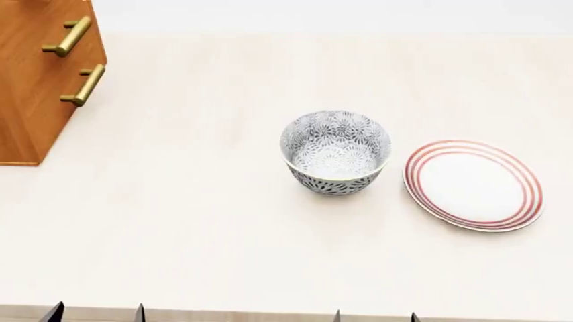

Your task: Put the bowl on top of the cabinet.

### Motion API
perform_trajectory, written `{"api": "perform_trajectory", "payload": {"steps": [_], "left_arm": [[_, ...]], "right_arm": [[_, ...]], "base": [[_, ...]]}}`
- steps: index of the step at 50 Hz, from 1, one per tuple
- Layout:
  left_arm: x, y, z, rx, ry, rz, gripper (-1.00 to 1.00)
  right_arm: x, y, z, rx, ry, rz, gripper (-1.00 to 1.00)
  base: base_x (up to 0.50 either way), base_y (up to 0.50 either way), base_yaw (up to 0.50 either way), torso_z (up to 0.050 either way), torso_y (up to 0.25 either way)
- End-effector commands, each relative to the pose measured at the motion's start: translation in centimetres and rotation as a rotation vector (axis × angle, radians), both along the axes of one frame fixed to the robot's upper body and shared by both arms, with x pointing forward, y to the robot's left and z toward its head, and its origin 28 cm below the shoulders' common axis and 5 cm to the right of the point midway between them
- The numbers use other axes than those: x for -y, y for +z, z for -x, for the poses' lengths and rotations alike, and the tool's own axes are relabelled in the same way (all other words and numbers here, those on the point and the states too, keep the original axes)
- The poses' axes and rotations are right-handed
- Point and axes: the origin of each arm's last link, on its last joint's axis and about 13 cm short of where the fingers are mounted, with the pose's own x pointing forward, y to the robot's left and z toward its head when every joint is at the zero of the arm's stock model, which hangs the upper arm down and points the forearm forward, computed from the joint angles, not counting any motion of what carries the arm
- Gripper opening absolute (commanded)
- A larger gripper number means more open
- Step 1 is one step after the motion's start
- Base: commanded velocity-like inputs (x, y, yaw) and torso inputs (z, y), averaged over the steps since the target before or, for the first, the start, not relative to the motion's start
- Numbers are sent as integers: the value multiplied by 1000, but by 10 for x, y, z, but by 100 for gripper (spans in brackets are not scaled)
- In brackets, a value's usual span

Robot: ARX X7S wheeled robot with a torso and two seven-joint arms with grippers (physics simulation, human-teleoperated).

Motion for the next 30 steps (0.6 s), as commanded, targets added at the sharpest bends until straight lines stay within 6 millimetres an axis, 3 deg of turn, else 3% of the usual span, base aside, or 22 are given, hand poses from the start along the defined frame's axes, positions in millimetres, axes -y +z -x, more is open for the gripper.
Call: {"api": "perform_trajectory", "payload": {"steps": [1,27,30], "left_arm": [[-1,-1,0,-2,3,-2,100],[-1,0,-1,-8,20,-1,100],[-1,0,-2,-24,41,-12,100]], "right_arm": [[-1,0,-1,4,-14,-10,100],[-1,0,-1,2,-17,-12,100],[-1,0,-2,-20,-13,-33,100]], "base": [[0,500,0,0,0],[0,500,0,0,0],[0,0,0,0,0]]}}
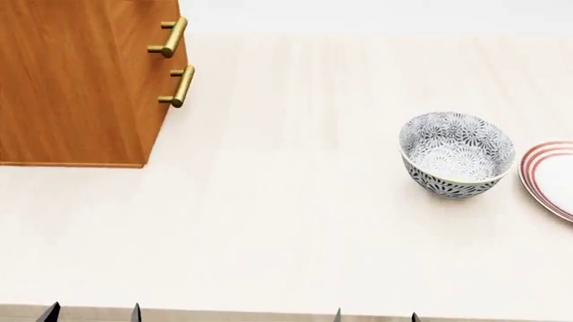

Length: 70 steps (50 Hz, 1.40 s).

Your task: Put the bowl on top of the cabinet.

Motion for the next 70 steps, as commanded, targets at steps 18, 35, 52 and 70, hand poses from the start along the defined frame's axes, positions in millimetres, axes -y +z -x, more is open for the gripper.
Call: {"api": "perform_trajectory", "payload": {"steps": [18,35,52,70], "left_arm": [[0,1,-1,-10,24,16,100],[0,0,-2,-17,18,19,100],[0,0,-1,-17,18,18,100],[0,0,-1,-18,19,19,100]], "right_arm": [[1,0,-5,-55,-49,-11,100],[0,-1,-5,-57,-42,-6,100],[0,0,-4,-54,-38,-4,100],[0,1,-4,-55,-47,-2,100]], "base": [[0,0,0,4,0],[0,0,0,46,0],[0,0,0,50,0],[0,0,0,50,0]]}}
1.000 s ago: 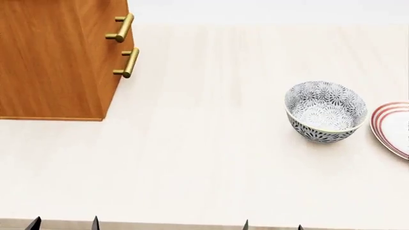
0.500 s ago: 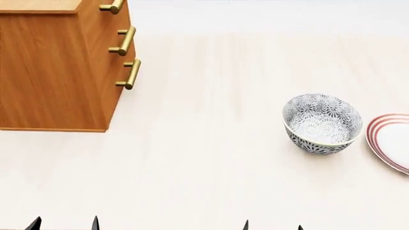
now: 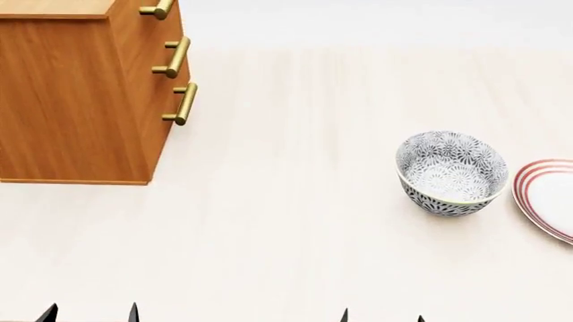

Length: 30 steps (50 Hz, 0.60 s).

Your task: Put the bowl on top of the cabinet.

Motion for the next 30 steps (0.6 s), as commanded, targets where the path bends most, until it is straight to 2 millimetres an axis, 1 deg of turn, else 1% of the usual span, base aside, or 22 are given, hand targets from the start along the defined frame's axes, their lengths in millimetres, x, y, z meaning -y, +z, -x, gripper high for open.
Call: {"api": "perform_trajectory", "payload": {"steps": [1,5,8,10,15,18,20,23,30], "left_arm": [[0,0,0,-6,4,4,100],[1,0,0,-14,3,10,100],[1,1,1,-8,4,6,100],[2,6,7,16,-5,5,100],[7,17,21,88,-16,-23,100],[10,24,29,152,12,-78,100],[11,26,32,170,16,-91,100],[14,31,40,214,31,-123,100],[15,37,50,261,35,-134,100]], "right_arm": [[0,0,0,-1,-6,3,100],[0,1,1,0,-6,0,100],[0,2,2,1,-7,-1,100],[-1,5,6,17,-11,1,100],[-2,15,23,99,-31,25,100],[-2,22,36,145,-27,26,100],[-2,25,40,160,-30,28,100],[-3,30,51,202,-26,28,100],[-3,35,62,243,-21,26,100]], "base": [[0,0,0,50,0],[0,0,0,45,0],[0,0,0,6,0],[0,0,0,0,0],[0,0,0,0,0],[0,0,0,0,0],[0,0,0,0,0],[0,0,0,0,0],[0,0,0,0,0]]}}
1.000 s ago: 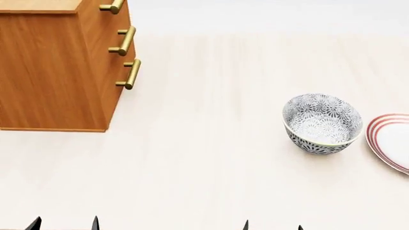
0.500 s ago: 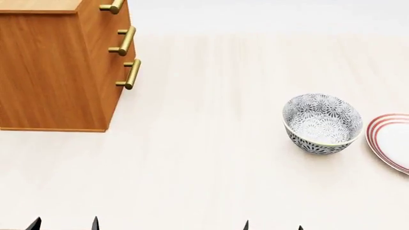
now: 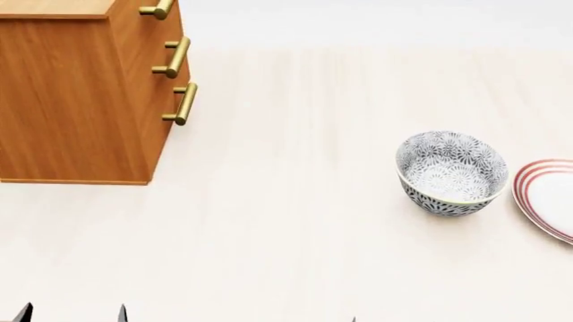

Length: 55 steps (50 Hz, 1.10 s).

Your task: Put the bowl on top of the cabinet.

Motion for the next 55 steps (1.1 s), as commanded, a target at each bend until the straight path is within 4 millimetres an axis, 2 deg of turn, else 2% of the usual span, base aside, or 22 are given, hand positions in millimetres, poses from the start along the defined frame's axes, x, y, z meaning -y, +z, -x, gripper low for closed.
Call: {"api": "perform_trajectory", "payload": {"steps": [1,10,26,40,55], "left_arm": [[5,13,19,101,17,-40,100],[5,15,22,118,9,-24,100],[5,14,20,108,-1,-12,100],[4,12,18,87,1,3,100],[3,12,16,84,5,3,100]], "right_arm": [[-1,13,24,89,5,1,100],[-1,17,36,138,8,7,100],[-2,17,37,144,20,16,100],[-3,14,32,125,19,30,100],[-3,14,32,132,21,25,100]], "base": [[0,0,0,0,0],[0,0,0,0,0],[320,0,0,0,0],[6,0,0,0,0],[311,0,0,0,0]]}}
